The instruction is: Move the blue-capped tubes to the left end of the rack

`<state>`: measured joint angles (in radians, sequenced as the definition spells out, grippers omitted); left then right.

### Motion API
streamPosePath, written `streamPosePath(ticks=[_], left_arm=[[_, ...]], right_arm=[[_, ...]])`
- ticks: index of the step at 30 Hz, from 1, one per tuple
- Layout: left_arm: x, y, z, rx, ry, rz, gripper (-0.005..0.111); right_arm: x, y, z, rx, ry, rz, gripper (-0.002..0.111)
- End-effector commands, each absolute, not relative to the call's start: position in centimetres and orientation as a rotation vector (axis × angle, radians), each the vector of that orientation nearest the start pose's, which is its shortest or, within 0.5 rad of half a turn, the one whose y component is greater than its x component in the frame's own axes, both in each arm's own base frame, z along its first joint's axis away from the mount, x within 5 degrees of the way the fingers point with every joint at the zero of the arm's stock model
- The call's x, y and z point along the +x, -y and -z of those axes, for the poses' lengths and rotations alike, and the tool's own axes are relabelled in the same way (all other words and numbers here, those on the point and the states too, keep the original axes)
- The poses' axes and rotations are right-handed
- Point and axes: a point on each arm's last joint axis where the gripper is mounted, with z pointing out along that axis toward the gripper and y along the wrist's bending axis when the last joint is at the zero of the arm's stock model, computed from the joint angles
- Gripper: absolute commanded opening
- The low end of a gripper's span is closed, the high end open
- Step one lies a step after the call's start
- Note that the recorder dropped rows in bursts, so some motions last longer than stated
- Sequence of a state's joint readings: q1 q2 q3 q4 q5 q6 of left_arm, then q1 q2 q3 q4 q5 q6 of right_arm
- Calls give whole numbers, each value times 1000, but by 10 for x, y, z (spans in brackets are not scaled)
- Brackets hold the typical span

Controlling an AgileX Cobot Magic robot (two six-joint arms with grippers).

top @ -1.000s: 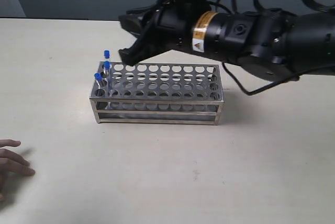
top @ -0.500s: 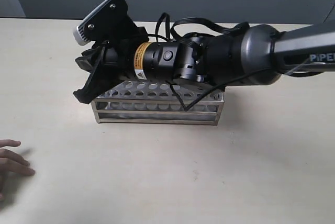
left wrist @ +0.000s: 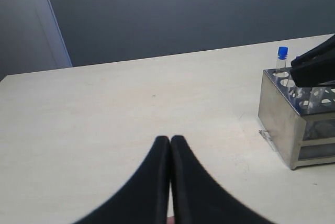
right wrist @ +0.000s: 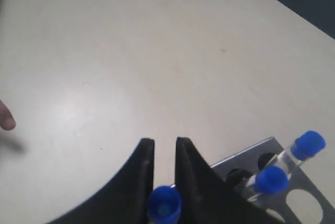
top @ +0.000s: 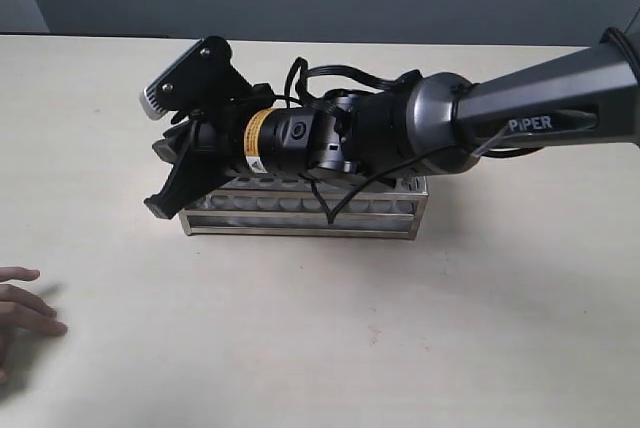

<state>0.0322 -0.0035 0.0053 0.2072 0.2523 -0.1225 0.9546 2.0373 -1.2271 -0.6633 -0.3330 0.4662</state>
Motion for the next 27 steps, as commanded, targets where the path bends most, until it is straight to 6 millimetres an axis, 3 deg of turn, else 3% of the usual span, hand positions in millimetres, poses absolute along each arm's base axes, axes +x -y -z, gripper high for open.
streamPosePath(ticks=[1, 3, 8, 10, 13, 17, 20, 24, 27], left_arm=[[55, -6, -191, 3, -1726, -117, 1], [55, -6, -191, 3, -1726, -117, 1], [55, -6, -191, 3, -1726, -117, 1], [55, -6, -191, 3, -1726, -117, 1], [55, -6, -191, 3, -1726, -117, 1], [55, -6, -191, 3, -1726, -117, 1], [55, -6, -191, 3, -1726, -117, 1], [55, -6, -191, 3, -1726, -117, 1], [55, -6, -191, 3, -1726, -117, 1]], right_arm=[[241, -375, -171, -1222, -1679, -705, 37], [241, -375, -171, -1222, -1679, -705, 43], [242, -371, -186, -1169, -1703, -695, 41], [242, -365, -204, -1139, -1710, -667, 32], [241, -346, -252, -1088, -1673, -605, 3], [237, -299, -325, -988, -1625, -480, 0], [230, -257, -362, -894, -1642, -389, 0], [205, -203, -386, -803, -1621, -343, 0], [178, -168, -382, -747, -1629, -359, 0]])
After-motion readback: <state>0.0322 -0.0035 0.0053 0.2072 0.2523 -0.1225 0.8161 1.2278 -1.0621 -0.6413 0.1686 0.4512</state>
